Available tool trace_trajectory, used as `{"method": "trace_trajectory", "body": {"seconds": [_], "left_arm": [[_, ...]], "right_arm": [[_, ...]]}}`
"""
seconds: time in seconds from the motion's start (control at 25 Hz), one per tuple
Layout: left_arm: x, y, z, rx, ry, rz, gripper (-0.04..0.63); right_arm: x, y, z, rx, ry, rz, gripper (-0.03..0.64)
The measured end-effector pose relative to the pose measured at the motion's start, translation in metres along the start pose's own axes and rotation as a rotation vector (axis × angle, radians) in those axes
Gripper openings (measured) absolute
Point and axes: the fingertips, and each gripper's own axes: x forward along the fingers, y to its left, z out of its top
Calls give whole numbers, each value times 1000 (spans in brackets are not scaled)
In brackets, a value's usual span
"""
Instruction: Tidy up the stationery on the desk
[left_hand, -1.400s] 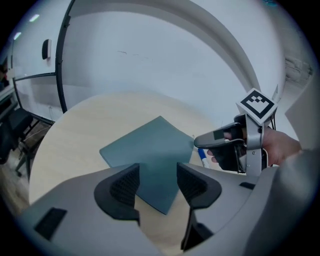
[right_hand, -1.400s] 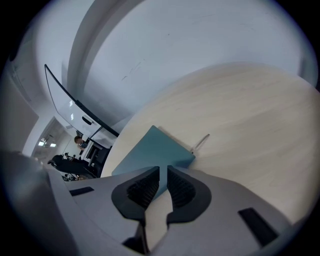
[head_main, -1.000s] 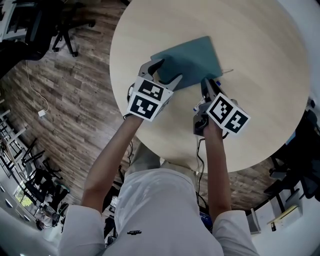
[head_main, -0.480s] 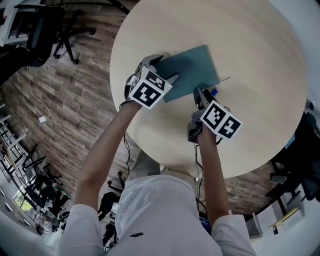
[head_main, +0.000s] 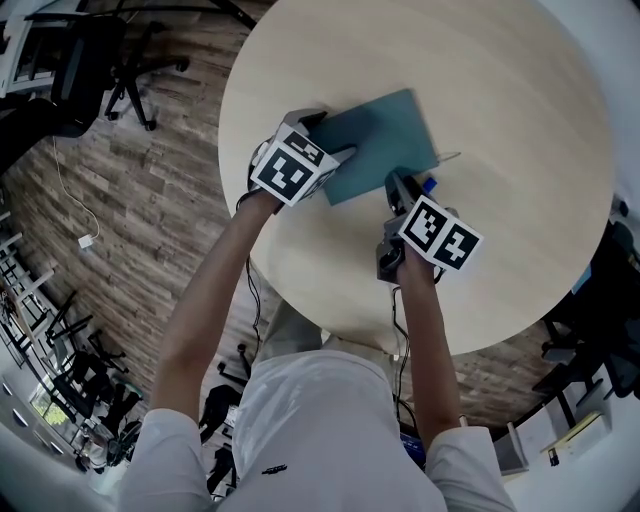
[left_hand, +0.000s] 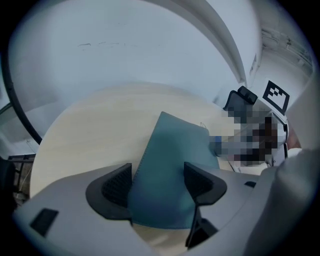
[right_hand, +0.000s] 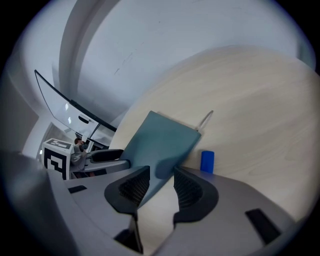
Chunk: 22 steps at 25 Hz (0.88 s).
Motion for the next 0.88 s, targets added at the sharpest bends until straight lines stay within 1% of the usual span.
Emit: {"method": "trace_trajectory", "body": {"seconds": [0.16,0.28,0.4,0.52,0.64,0.88], "left_arm": [[-3,-5,-4,1,3,-1,311],[-7,-12,-11,-29,-10,25,311],[-13,-18,-18,-76,-31,57,311],[-14,-27,-26,-141,-36,86,311],[-18,-34,-36,-186,-46,118,311],[-26,-58,-58,-273,-54,151,311]], "right_arm": [[-2,2,1,-22,-7,-3,167],[-4,1,4,-7,-18,6,166],[-5,2,6,-30,-17,5,167],[-7,-1,6,-40,-19,8,167],[-8,0,2,-57,-17,0,167],[-14,-2,-10,-116,5,-13,166]]}}
